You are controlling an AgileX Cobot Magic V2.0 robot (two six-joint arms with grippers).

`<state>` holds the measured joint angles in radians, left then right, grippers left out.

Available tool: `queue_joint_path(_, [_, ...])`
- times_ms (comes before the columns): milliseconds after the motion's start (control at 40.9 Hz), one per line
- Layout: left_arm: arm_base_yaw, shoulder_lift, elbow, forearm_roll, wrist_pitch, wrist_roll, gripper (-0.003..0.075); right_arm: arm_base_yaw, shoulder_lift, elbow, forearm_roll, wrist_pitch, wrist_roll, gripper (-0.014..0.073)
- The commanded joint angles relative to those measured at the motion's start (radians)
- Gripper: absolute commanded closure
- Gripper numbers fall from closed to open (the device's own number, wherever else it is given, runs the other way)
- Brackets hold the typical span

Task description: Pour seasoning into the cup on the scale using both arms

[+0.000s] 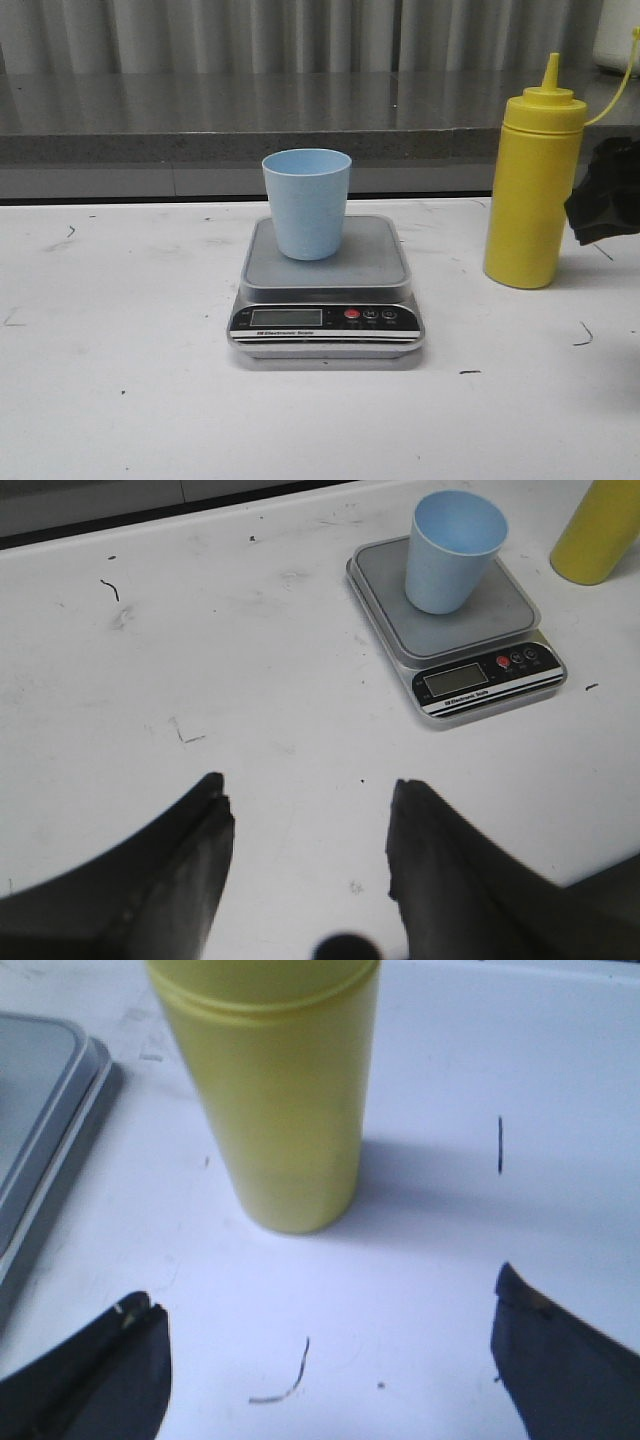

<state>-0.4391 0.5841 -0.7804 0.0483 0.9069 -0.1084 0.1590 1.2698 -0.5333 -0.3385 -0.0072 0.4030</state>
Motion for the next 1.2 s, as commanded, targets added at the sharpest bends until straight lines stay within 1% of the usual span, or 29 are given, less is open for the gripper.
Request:
queue_joint_path(0, [0.003,0.002,-0.023,0.002,-0.066,-0.009,0.0364,0.068,-0.114,-0.061,0.005,0.173,0.013,-0.0069])
queue_joint_path(98, [0.003,0.002,-0.023,0.002,-0.067,-0.009,0.0364,0.144,-0.196,-0.113,0.007,0.383,0.011,-0.0069])
queue_joint_path(220, [0.003,0.002,-0.023,0.002,-0.067,-0.009,0.0364,0.203,-0.288,-0.173,0.030,0.551,-0.021,-0.0069])
queue_joint_path(318, [0.003,0.002,-0.023,0.002,-0.067,-0.009,0.0364,0.229,-0.367,-0.198,0.119,0.643,-0.112,-0.0069])
queue_joint_path(342, [0.003,0.002,-0.023,0.002,-0.067,-0.009,0.0364,0.230,-0.396,-0.198,0.166,0.657,-0.152,-0.0069])
queue_joint_path(416, [0.003,0.002,-0.023,0.002,-0.067,-0.009,0.0364,0.230,-0.452,-0.198,0.256,0.683,-0.229,-0.0069])
queue_joint_path(489, [0.003,0.002,-0.023,0.002,-0.067,-0.009,0.0364,0.230,-0.501,-0.198,0.306,0.698,-0.270,-0.0069])
queue_joint_path(685, [0.003,0.002,-0.023,0.002,-0.067,-0.009,0.0364,0.230,-0.637,-0.192,0.309,0.748,-0.274,-0.0069])
queue_joint_path(881, [0.003,0.002,-0.023,0.002,-0.067,-0.009,0.0364,0.230,-0.747,-0.191,0.288,0.833,-0.274,-0.0069])
queue_joint_path(1027, [0.003,0.002,-0.023,0.002,-0.067,-0.009,0.0364,0.230,-0.790,-0.191,0.270,0.840,-0.274,-0.0069])
queue_joint_path(1174, [0.003,0.002,-0.023,0.002,-0.086,-0.009,0.0364,0.230,-0.793,-0.191,0.269,0.838,-0.274,-0.0069])
